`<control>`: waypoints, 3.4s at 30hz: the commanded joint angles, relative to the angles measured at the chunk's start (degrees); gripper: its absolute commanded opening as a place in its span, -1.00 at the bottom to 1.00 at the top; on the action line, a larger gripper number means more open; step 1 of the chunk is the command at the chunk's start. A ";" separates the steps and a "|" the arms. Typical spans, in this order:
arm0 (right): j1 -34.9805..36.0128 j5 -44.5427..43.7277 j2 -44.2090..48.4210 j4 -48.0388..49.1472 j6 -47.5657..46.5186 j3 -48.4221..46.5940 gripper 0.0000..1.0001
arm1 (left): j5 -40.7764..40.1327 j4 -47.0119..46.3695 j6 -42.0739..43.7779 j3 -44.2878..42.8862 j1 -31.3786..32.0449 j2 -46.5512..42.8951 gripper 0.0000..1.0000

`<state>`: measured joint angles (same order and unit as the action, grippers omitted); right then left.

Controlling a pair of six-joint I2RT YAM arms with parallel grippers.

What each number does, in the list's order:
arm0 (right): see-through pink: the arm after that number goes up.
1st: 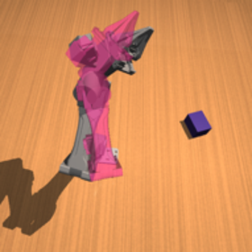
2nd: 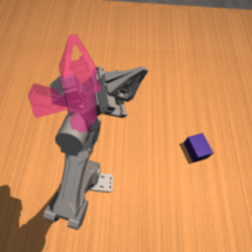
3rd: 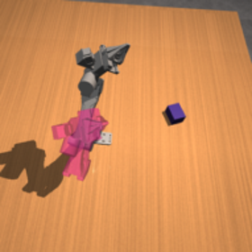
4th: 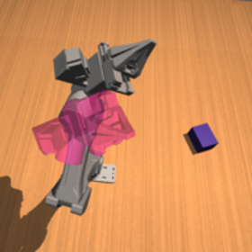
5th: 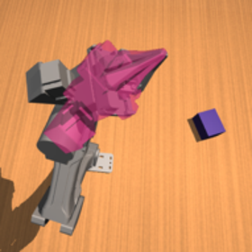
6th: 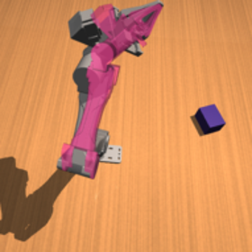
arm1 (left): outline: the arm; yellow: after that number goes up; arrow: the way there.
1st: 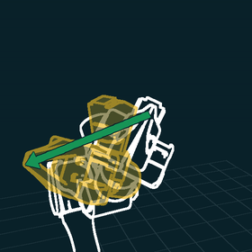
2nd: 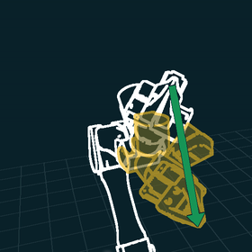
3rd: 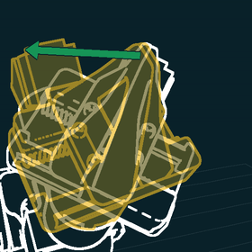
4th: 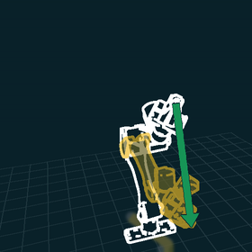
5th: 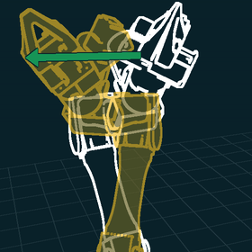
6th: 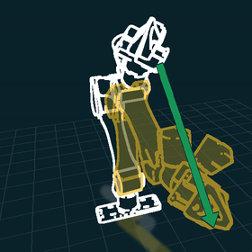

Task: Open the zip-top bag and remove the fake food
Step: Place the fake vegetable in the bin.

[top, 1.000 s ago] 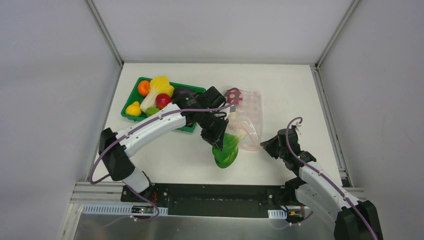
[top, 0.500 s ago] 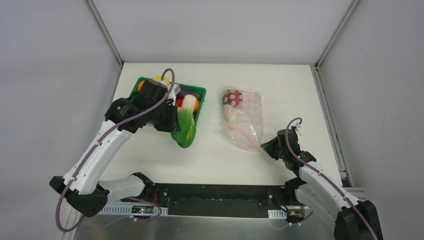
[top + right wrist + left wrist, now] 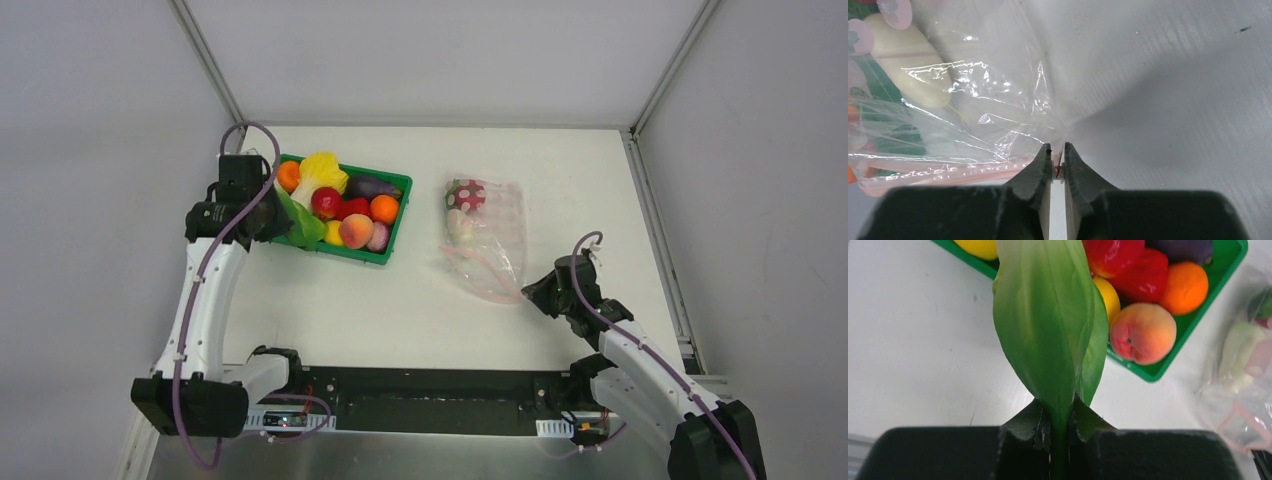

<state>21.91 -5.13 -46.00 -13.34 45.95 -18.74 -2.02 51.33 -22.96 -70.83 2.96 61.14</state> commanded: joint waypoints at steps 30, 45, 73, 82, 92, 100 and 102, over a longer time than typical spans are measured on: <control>0.00 0.78 -2.48 -4.06 -3.58 -5.60 -0.99 | -36.44 -12.64 44.10 -4.56 2.58 27.88 -1.00; -0.03 1.32 -2.44 -2.91 -2.80 -4.50 -0.99 | -36.61 -18.21 45.33 -0.82 6.09 28.49 -0.67; -0.12 1.21 -0.96 -2.06 -1.74 -3.24 -0.99 | -34.63 5.54 20.70 -15.57 6.18 34.93 -0.15; -0.15 1.00 -1.37 -1.86 -2.14 -3.65 -0.99 | -31.26 5.16 20.09 -16.36 6.01 30.73 0.27; -0.15 -0.01 -0.27 -2.99 -2.77 -4.04 -0.99 | -19.98 4.07 17.59 -16.45 5.30 24.35 0.42; -0.16 -1.00 0.53 -4.75 -4.31 -5.63 -0.99 | -10.25 -6.16 14.23 -8.43 5.18 7.99 0.98; -0.15 -0.87 0.75 -5.20 -4.73 -6.13 -0.99 | -7.59 -8.90 13.20 -6.16 5.12 4.42 0.98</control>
<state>21.89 -4.73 -46.26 -17.06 42.87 -21.98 -16.49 49.04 -6.72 -80.44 8.88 72.97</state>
